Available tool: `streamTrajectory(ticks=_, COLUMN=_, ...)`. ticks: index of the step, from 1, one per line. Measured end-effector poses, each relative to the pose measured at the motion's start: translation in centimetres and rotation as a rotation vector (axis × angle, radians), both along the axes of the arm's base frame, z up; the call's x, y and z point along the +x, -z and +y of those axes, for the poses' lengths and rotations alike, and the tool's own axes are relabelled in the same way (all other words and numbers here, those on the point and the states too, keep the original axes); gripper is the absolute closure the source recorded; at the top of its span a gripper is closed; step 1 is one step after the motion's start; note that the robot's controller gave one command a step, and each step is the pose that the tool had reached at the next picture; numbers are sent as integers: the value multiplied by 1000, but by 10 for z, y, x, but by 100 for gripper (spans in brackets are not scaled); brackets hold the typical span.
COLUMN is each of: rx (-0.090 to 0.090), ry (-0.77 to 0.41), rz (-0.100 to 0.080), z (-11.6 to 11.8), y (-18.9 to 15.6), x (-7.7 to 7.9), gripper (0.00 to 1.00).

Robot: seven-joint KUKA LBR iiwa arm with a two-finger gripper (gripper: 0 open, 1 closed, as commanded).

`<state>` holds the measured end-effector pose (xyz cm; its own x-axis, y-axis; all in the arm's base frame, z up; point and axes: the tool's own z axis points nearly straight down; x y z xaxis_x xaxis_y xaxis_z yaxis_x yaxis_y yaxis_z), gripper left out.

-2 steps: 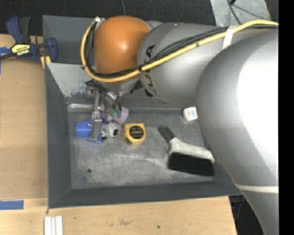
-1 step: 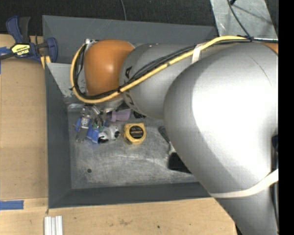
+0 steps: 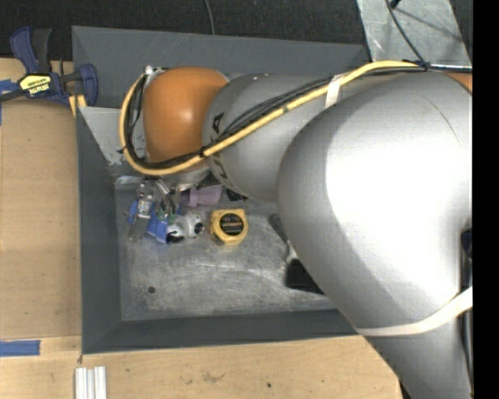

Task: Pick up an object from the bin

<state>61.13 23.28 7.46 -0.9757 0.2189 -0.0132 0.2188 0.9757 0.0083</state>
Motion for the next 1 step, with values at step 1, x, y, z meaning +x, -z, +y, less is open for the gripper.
streamTrajectory(ticks=1, rx=-3, ry=27, rz=8, z=1, y=-160, x=4, gripper=100)
